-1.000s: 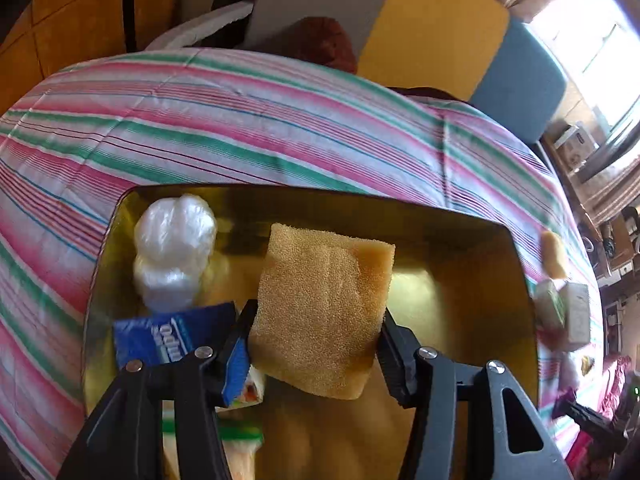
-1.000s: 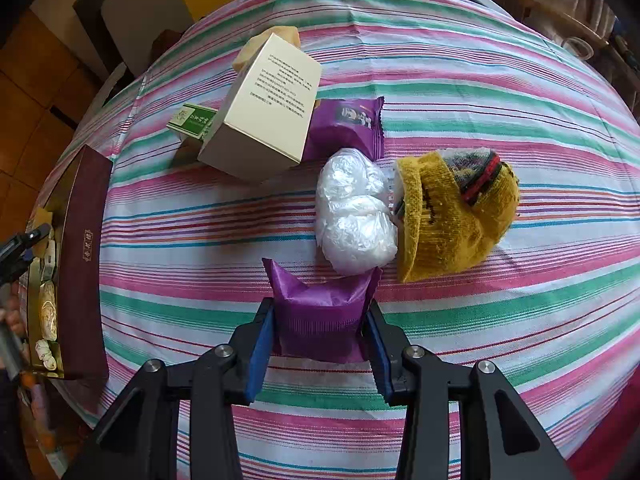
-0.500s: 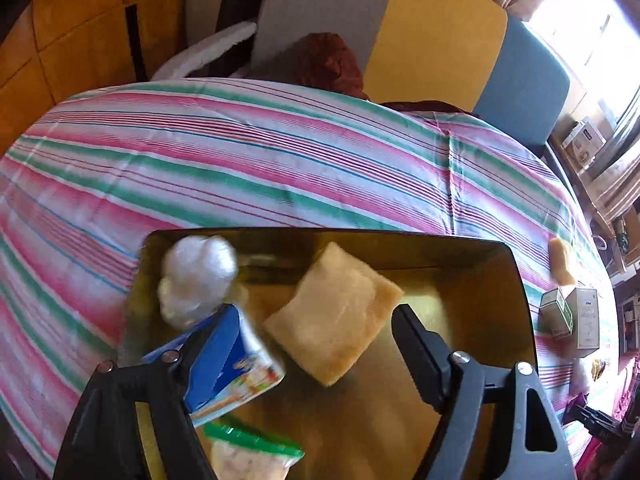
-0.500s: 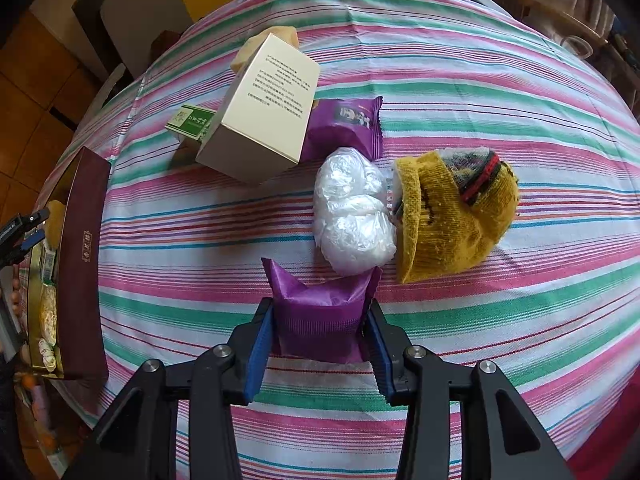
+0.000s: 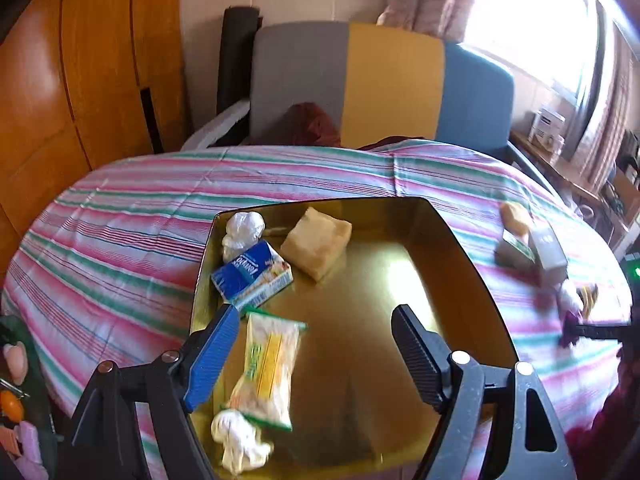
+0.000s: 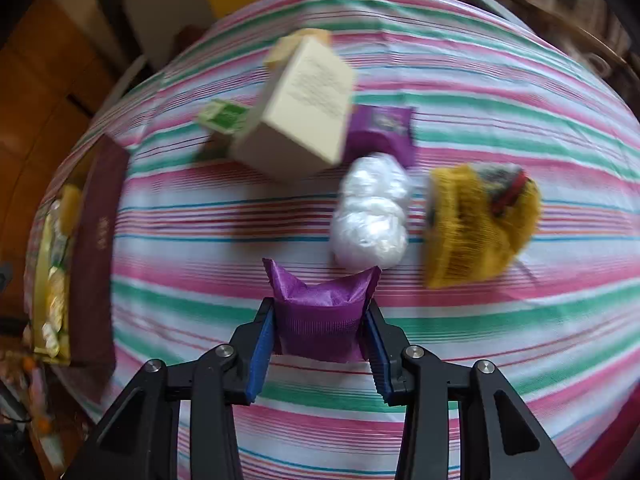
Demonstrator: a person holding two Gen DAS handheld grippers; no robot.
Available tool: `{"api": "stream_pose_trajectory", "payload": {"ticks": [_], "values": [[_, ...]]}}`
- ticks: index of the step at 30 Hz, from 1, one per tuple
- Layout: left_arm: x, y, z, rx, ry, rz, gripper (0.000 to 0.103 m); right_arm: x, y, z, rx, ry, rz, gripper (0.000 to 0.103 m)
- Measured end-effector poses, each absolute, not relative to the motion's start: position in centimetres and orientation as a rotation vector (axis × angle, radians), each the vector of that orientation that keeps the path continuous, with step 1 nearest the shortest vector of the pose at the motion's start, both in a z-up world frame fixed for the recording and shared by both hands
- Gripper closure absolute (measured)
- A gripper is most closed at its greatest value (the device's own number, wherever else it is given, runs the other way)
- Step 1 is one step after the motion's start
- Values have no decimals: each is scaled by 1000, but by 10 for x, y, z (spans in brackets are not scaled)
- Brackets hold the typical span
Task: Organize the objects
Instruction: 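Lower the yellow sponge into the tray and open the left tool, then carry the purple packet with the right tool into the tray and release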
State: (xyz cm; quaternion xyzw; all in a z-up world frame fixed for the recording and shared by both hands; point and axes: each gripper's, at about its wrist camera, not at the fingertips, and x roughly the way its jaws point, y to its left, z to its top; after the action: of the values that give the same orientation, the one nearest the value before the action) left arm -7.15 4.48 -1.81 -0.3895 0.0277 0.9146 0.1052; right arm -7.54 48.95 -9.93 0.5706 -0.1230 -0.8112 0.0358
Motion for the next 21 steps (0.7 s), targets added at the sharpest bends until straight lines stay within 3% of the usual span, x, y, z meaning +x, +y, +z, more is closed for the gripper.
{"api": "stream_pose_trajectory", "payload": {"ticks": [5, 21], "values": [[-47, 49, -17, -1107, 117, 2698, 23, -76, 467, -103, 1777, -249, -2470, 60], [-30, 51, -29, -1141, 134, 2663, 23, -68, 455, -97, 1776, -200, -2515, 61]]}}
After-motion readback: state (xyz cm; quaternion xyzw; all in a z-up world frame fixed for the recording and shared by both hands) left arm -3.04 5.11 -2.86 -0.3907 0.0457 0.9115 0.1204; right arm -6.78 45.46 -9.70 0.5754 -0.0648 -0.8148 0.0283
